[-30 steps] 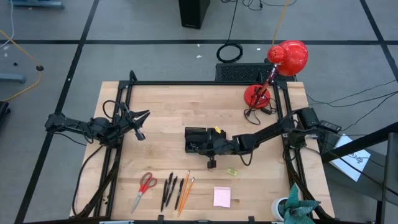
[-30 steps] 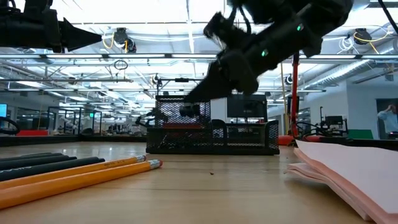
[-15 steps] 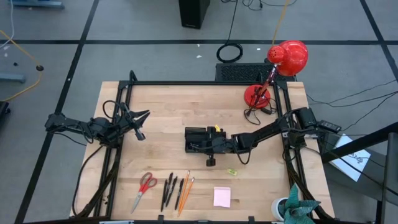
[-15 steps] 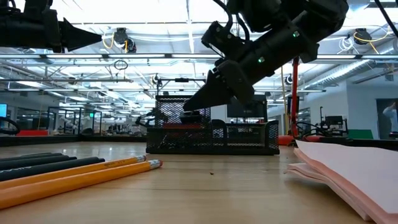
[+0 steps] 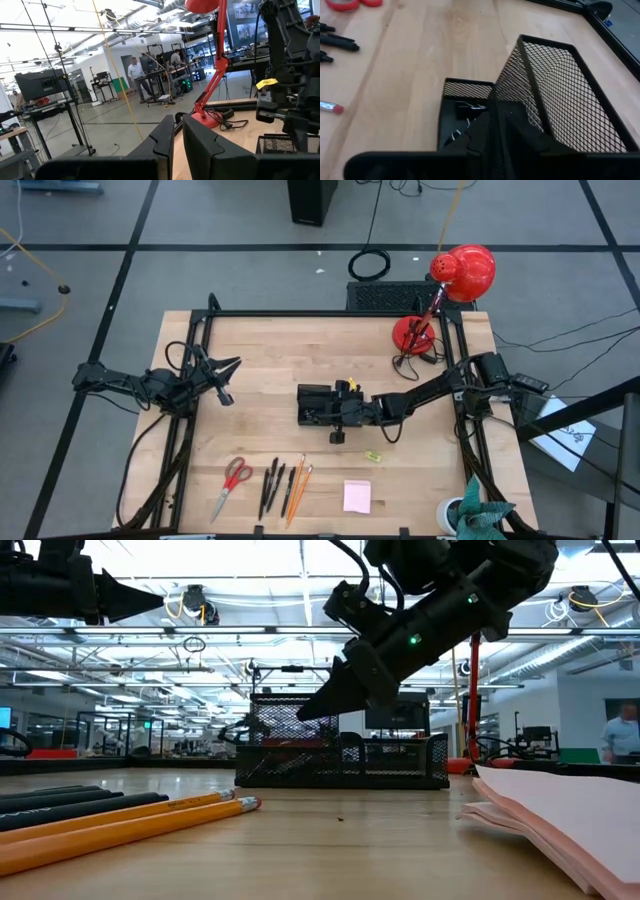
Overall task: Pick and place office supplies into organizer
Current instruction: Put the black binder clip into the black desk organizer, then put the yellow eraser into the black desk organizer
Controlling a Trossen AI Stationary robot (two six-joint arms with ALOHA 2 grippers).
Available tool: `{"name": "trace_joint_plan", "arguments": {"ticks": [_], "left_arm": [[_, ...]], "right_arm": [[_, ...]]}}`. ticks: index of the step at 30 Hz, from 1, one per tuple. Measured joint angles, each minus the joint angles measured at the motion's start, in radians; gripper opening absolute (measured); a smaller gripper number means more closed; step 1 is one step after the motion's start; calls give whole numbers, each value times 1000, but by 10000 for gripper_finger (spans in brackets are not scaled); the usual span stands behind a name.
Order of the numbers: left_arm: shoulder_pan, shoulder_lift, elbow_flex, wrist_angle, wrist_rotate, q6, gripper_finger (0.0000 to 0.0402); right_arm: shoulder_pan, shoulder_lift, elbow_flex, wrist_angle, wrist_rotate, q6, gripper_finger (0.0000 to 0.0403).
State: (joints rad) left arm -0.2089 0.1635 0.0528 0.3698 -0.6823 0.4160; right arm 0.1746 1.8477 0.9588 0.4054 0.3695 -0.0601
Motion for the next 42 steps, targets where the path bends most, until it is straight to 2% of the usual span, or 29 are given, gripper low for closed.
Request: {"name": "trace_joint_plan", "arguments": {"ticks": [5,12,18,23,26,33,42], "left_arm": [[0,0,0,0,0,0,47],[0,0,0,-2,0,-1,47],[0,0,0,-8,0,-6,47],[0,0,0,-7,0,-30,47],[0,0,0,-8,0,-32,47],[0,0,0,-8,0,-29,47],[0,0,0,-34,0,-30,47]], "right_arm": [[57,-71,19,-100,11,53,94],[243,-189,52,-345,160,186,130],[388,-198,52,-551,214,429,132],[431,-191,51,-740,232,650,140],[435,-191,51,-803,205,781,149],[439,-190,-13,-770,104,940,180],[438,-190,-145,-616,37,1116,217]]}}
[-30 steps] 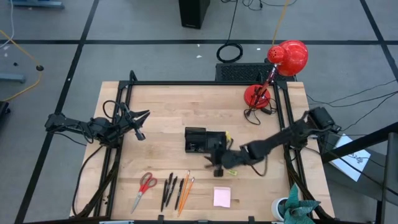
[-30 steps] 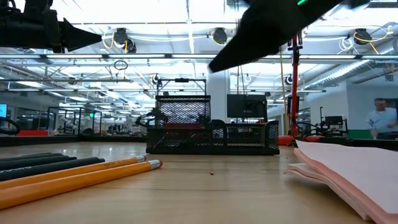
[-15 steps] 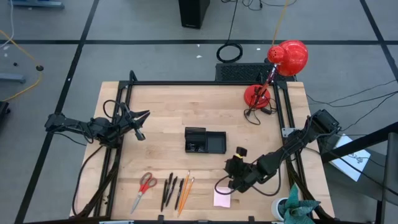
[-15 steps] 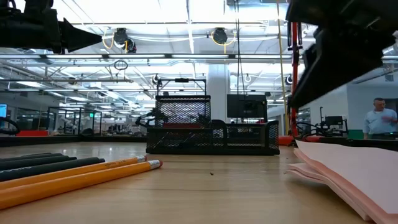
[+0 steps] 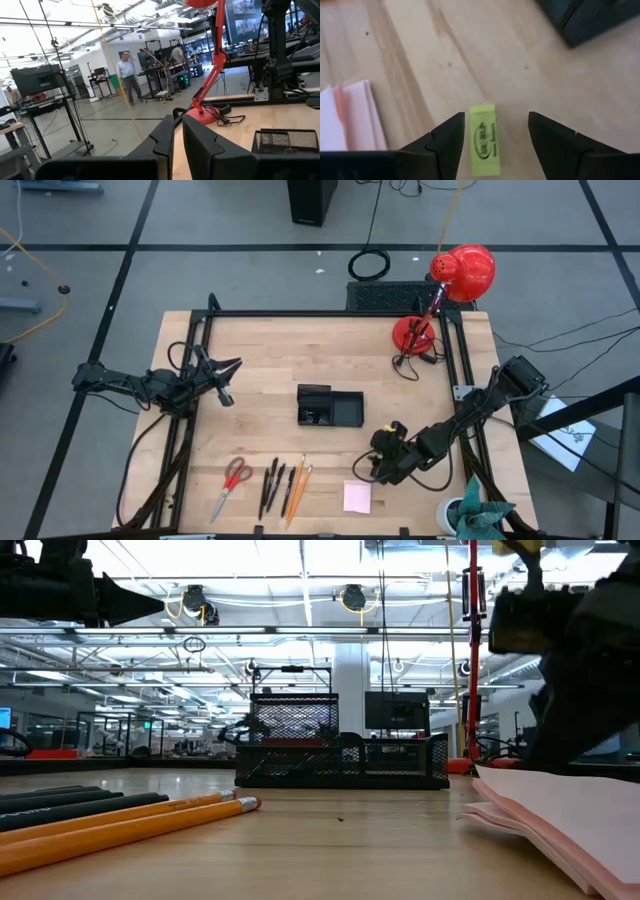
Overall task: Pick and place office supplies into organizer
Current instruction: Put the yellow eraser into the black desk organizer
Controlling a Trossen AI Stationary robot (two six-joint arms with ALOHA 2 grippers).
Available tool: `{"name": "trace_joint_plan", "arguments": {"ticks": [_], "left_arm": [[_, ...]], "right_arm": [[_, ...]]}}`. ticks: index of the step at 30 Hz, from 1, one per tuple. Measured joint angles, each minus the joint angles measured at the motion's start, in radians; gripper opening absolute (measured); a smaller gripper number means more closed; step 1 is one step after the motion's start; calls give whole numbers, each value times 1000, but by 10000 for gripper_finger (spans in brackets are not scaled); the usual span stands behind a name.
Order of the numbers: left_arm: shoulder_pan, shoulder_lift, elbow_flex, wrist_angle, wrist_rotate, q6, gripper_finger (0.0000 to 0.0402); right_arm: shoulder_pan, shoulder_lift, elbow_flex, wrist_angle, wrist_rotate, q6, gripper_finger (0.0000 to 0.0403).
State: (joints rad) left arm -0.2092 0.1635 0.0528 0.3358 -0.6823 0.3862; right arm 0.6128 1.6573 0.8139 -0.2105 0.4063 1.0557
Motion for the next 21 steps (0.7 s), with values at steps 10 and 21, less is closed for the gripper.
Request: {"name": "trace_joint_plan", "arguments": {"ticks": [10,21], "left_arm": [[0,0,0,-3,0,1,47],[0,0,0,-3,0,2,47]], "right_arm": [[24,-3,-63,77,-12,-71,209],[26,94,-75,83,29,-204,171]]}}
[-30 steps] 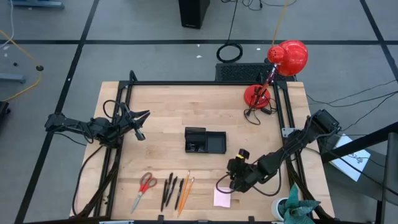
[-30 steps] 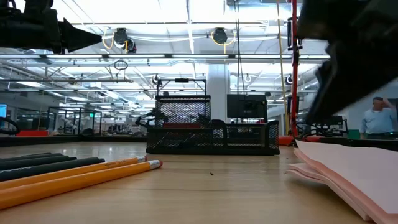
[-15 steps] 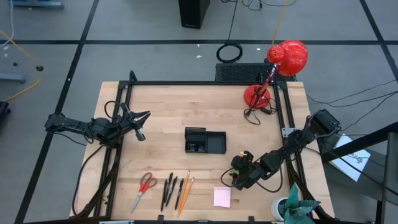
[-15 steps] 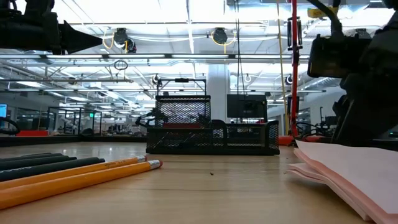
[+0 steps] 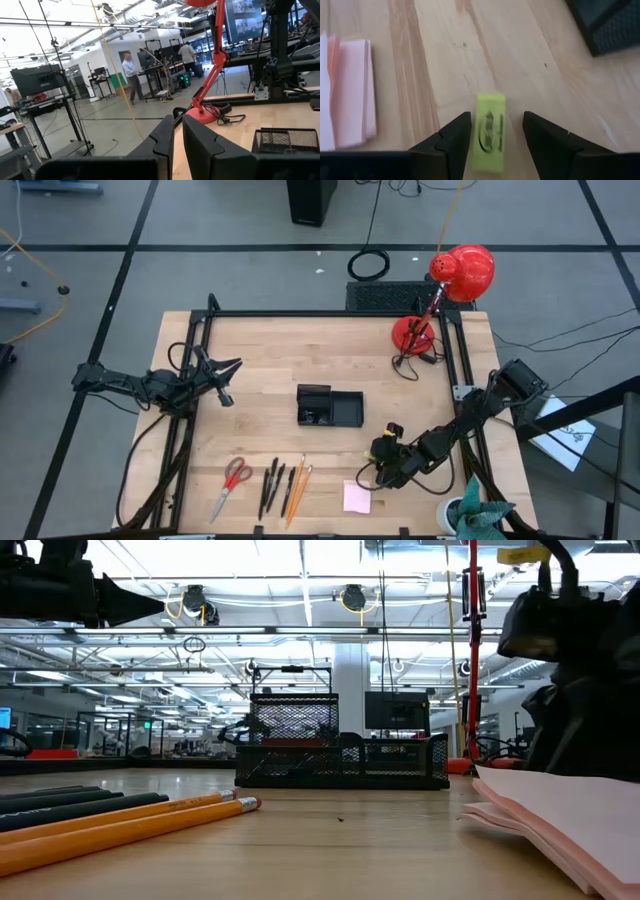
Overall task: Pick and place office supplies into organizer
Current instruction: Put the yellow eraser into the black desk organizer
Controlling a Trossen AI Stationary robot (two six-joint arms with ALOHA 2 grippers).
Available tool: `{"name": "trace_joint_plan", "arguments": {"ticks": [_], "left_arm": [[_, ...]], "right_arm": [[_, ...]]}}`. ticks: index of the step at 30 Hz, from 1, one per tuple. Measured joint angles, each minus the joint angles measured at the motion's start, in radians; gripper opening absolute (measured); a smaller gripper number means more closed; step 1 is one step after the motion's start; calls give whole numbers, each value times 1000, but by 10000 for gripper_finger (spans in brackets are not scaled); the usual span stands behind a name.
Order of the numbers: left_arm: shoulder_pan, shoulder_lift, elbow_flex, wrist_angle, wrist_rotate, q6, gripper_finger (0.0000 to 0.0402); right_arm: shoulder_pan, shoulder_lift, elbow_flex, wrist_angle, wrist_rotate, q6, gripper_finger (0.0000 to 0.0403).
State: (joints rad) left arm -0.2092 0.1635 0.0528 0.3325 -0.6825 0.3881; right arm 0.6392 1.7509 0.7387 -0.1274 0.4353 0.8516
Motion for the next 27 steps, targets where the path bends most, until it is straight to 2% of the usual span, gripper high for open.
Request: {"name": "trace_joint_plan", "arguments": {"ticks": [7,15,27], "left_arm": [[0,0,0,0,0,2,47],[0,0,0,0,0,2,47],[0,0,0,0,0,0,47]], "right_arm": [[-2,31,0,13,5,0,129],[-3,32,0,23,-8,-16,31],[-68,29,35,42,-40,-162,34]]}}
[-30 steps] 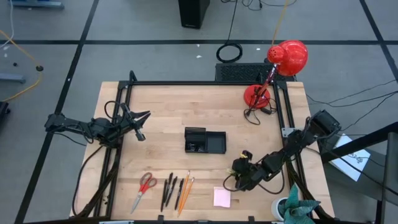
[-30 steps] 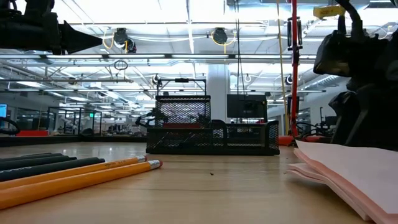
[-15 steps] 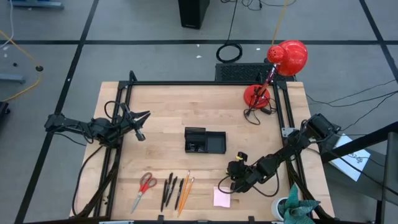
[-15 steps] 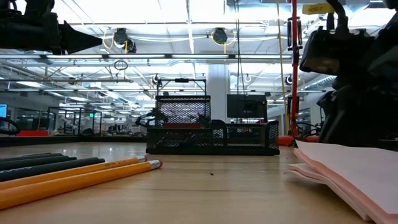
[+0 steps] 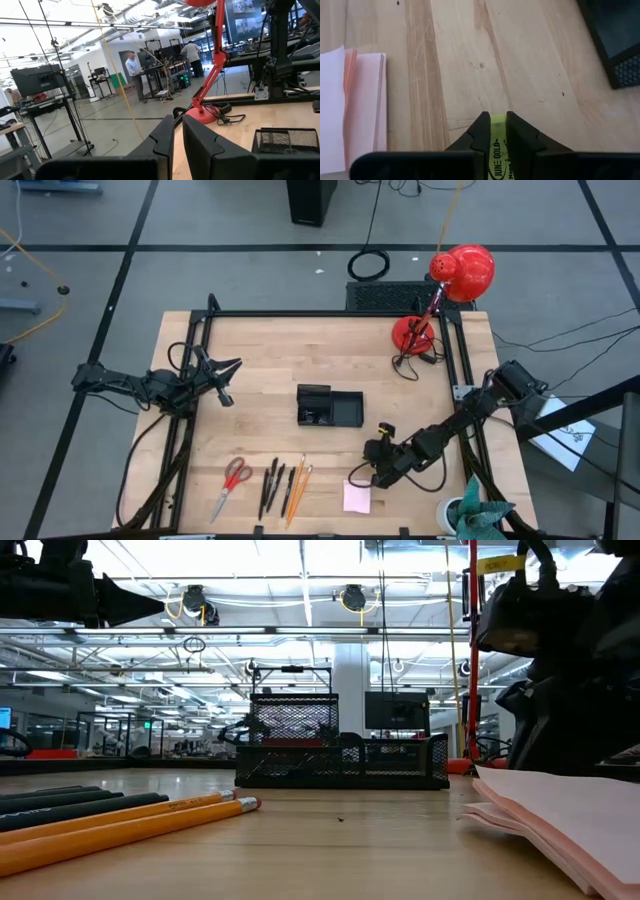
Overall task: Pick and place office supplies into organizer
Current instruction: Put the yellow eraser into the black desk organizer
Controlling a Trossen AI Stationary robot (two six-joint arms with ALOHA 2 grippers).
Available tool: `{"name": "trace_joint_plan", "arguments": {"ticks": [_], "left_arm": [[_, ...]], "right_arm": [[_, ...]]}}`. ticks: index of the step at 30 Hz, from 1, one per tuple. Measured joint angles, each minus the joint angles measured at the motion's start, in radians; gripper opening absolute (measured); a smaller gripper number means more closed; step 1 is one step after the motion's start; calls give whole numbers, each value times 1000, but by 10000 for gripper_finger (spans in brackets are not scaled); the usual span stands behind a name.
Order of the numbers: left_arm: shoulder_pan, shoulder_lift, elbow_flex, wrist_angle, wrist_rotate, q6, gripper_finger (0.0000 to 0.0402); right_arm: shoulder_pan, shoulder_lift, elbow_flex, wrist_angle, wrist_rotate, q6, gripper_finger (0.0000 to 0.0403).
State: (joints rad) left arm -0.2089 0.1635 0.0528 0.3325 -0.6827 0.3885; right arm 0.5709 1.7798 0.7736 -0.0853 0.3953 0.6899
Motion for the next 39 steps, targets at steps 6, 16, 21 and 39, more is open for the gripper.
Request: {"name": "trace_joint_plan", "arguments": {"ticks": [6,16,21,39], "left_arm": [[0,0,0,0,0,0,47],[2,0,0,1,0,0,47],[2,0,0,0,-8,1,47],[2,0,0,0,-7,0,47]], "right_arm": [[-42,0,43,4,0,-116,30],[-170,14,63,179,37,-315,30],[-214,9,64,190,-20,-344,16],[-180,10,63,180,-40,-323,83]]}}
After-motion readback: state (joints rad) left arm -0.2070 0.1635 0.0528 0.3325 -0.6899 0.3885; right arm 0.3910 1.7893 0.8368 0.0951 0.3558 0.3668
